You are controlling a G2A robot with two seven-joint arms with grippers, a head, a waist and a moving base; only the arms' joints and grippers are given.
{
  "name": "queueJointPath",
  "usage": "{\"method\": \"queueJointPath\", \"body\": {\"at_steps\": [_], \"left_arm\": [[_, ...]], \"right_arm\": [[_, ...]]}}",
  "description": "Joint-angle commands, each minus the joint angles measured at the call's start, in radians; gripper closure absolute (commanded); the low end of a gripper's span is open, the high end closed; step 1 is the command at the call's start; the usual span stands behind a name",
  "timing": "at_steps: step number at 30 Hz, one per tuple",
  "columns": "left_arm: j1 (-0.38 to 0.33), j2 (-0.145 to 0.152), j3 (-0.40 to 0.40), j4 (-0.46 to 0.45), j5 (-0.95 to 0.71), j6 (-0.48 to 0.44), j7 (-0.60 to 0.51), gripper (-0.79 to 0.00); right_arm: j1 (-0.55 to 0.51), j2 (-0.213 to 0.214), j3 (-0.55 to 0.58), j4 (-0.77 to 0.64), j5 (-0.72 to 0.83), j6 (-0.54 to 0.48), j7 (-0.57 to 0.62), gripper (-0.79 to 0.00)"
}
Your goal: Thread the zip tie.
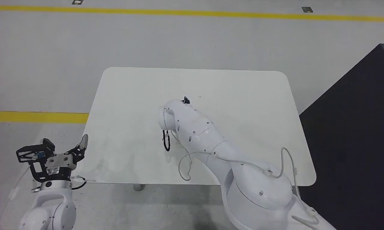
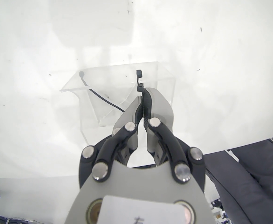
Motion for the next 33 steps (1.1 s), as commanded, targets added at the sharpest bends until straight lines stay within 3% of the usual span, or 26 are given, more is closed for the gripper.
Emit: {"method": "queueJointPath", "body": {"at_steps": [1,18,33], "left_arm": [[0.0,0.0,0.0,0.0,0.0,0.0,0.0,-0.785],[0.0,0.0,0.0,0.0,0.0,0.0,0.0,-0.785],[0.0,0.0,0.0,0.0,0.0,0.0,0.0,-0.785]], "right_arm": [[-0.003,-0.002,-0.006,-0.012,-0.012,0.014,0.011,0.0],[-0.007,-0.008,-0.032,-0.094,-0.028,0.067,0.0,0.0],[0.044,-0.004,0.017,-0.087,0.182,0.205,-0.137,0.0]]}}
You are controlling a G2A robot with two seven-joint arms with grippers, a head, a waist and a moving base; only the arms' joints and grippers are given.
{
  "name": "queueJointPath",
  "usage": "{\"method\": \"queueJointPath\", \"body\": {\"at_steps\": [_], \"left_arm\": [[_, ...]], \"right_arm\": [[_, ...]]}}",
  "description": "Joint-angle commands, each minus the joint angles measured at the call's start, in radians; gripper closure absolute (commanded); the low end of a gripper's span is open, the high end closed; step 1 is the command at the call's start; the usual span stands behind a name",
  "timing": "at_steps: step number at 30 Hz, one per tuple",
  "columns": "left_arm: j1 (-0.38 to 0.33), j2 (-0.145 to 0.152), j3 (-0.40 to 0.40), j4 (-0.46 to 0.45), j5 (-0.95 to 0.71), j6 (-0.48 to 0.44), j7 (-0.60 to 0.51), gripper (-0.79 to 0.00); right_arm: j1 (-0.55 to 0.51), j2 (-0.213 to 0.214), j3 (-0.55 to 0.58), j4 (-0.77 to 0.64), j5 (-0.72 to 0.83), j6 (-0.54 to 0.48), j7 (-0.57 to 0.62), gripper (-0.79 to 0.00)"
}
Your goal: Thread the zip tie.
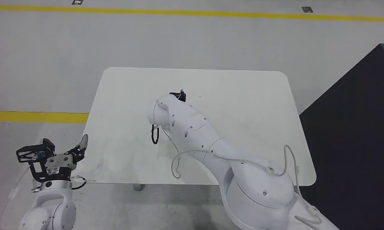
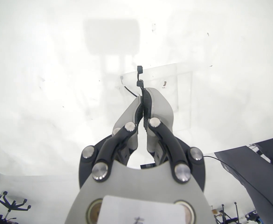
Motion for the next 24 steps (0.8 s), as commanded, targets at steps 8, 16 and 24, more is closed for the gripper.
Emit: {"method": "queueJointPath", "body": {"at_steps": [8,16,24], "left_arm": [[0.0,0.0,0.0,0.0,0.0,0.0,0.0,-0.785],[0.0,0.0,0.0,0.0,0.0,0.0,0.0,-0.785],[0.0,0.0,0.0,0.0,0.0,0.0,0.0,-0.785]], "right_arm": [[0.007,0.001,-0.001,-0.029,0.027,0.01,-0.01,0.0],[0.007,0.001,-0.001,-0.029,0.027,0.01,-0.01,0.0],[0.007,0.001,-0.001,-0.029,0.027,0.01,-0.01,0.0]]}}
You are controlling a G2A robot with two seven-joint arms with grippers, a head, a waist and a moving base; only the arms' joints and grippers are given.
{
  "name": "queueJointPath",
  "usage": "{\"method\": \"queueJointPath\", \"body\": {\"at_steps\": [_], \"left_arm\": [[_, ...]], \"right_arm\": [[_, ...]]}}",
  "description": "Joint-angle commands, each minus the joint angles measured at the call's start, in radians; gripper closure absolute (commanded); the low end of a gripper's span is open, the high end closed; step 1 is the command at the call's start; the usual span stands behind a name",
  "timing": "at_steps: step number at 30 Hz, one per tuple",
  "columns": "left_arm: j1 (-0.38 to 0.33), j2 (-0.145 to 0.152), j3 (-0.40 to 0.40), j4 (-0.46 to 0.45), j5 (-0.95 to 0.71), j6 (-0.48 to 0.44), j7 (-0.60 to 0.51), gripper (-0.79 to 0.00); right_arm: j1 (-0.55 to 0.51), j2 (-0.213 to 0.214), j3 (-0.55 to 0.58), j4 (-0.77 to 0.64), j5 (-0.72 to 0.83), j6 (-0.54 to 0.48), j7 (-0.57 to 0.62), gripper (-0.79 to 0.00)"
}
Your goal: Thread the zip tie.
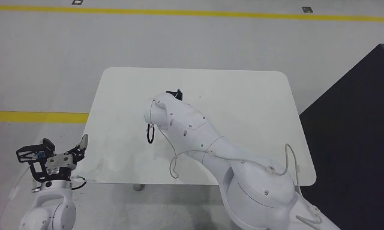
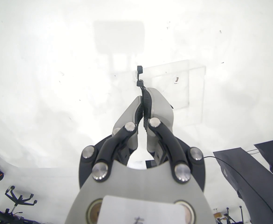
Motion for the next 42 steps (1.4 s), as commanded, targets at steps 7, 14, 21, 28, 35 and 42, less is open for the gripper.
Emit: {"method": "queueJointPath", "body": {"at_steps": [7,14,21,28,35,42], "left_arm": [[0.0,0.0,0.0,0.0,0.0,0.0,0.0,-0.785],[0.0,0.0,0.0,0.0,0.0,0.0,0.0,-0.785],[0.0,0.0,0.0,0.0,0.0,0.0,0.0,-0.785],[0.0,0.0,0.0,0.0,0.0,0.0,0.0,-0.785],[0.0,0.0,0.0,0.0,0.0,0.0,0.0,-0.785],[0.0,0.0,0.0,0.0,0.0,0.0,0.0,-0.785]], "right_arm": [[0.0,0.0,0.0,0.0,0.0,0.0,0.0,0.0],[0.022,0.022,0.085,0.031,0.122,-0.076,-0.039,0.0],[0.101,0.07,0.168,0.102,0.201,-0.143,-0.063,0.0],[0.127,0.102,0.204,0.188,0.246,-0.301,0.022,0.0],[0.127,0.102,0.204,0.188,0.246,-0.301,0.022,0.0],[0.127,0.102,0.204,0.188,0.246,-0.301,0.022,0.0]]}}
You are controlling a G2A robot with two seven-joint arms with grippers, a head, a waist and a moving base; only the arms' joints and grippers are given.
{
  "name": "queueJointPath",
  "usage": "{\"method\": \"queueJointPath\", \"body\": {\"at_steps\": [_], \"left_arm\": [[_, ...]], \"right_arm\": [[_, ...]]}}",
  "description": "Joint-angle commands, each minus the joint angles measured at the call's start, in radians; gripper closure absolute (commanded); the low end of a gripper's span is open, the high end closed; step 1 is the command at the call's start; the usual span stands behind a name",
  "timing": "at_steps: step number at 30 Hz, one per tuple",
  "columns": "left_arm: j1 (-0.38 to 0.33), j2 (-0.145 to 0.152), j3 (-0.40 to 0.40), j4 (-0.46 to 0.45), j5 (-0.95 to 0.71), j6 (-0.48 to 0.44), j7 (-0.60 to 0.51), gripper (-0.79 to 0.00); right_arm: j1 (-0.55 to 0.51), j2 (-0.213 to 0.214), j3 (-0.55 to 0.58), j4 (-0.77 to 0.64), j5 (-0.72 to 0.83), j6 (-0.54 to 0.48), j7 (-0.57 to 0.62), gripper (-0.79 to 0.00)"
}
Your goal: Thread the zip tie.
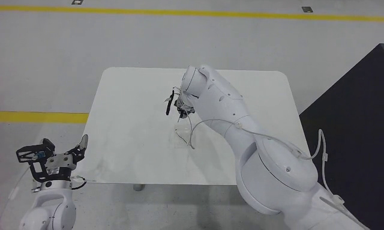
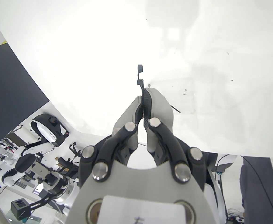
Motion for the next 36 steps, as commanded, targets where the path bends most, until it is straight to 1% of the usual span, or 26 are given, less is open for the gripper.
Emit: {"method": "queueJointPath", "body": {"at_steps": [1,5,6,7,10,12,15,17,19,21,24,26,28,30,36], "left_arm": [[0.0,0.0,0.0,0.0,0.0,0.0,0.0,-0.785],[0.0,0.0,0.0,0.0,0.0,0.0,0.0,-0.785],[0.0,0.0,0.0,0.0,0.0,0.0,0.0,-0.785],[0.0,0.0,0.0,0.0,0.0,0.0,0.0,-0.785],[0.0,0.0,0.0,0.0,0.0,0.0,0.0,-0.785],[0.0,0.0,0.0,0.0,0.0,0.0,0.0,-0.785],[0.0,0.0,0.0,0.0,0.0,0.0,0.0,-0.785],[0.0,0.0,0.0,0.0,0.0,0.0,0.0,-0.785],[0.0,0.0,0.0,0.0,0.0,0.0,0.0,-0.785],[0.0,0.0,0.0,0.0,0.0,0.0,0.0,-0.785],[0.0,0.0,0.0,0.0,0.0,0.0,0.0,-0.785],[0.0,0.0,0.0,0.0,0.0,0.0,0.0,-0.785],[0.0,0.0,0.0,0.0,0.0,0.0,0.0,-0.785],[0.0,0.0,0.0,0.0,0.0,0.0,0.0,-0.785],[0.0,0.0,0.0,0.0,0.0,0.0,0.0,-0.785]], "right_arm": [[0.0,0.0,0.0,0.0,0.0,-0.002,0.0,0.0],[-0.004,0.0,0.001,-0.001,0.002,-0.006,-0.003,0.0],[-0.015,0.001,0.008,-0.012,0.013,-0.027,-0.001,0.0],[-0.021,0.005,0.017,-0.013,0.029,-0.055,0.025,0.0],[-0.005,0.024,0.046,0.03,0.076,-0.148,0.125,0.0],[0.005,0.041,0.069,0.076,0.117,-0.263,0.241,0.0],[0.005,0.089,0.085,0.079,0.139,-0.358,0.378,0.0],[0.003,0.118,0.092,0.079,0.147,-0.44,0.489,0.0],[0.002,0.142,0.096,0.079,0.148,-0.525,0.572,0.0],[-0.012,0.162,0.104,0.079,0.158,-0.562,0.572,0.0],[-0.028,0.175,0.105,0.079,0.145,-0.588,0.572,0.0],[-0.036,0.176,0.099,0.074,0.124,-0.613,0.572,0.0],[-0.047,0.173,0.074,0.041,0.064,-0.649,0.572,0.0],[-0.048,0.174,0.073,0.028,0.059,-0.667,0.572,0.0],[-0.048,0.174,0.073,0.028,0.059,-0.667,0.572,0.0]]}}
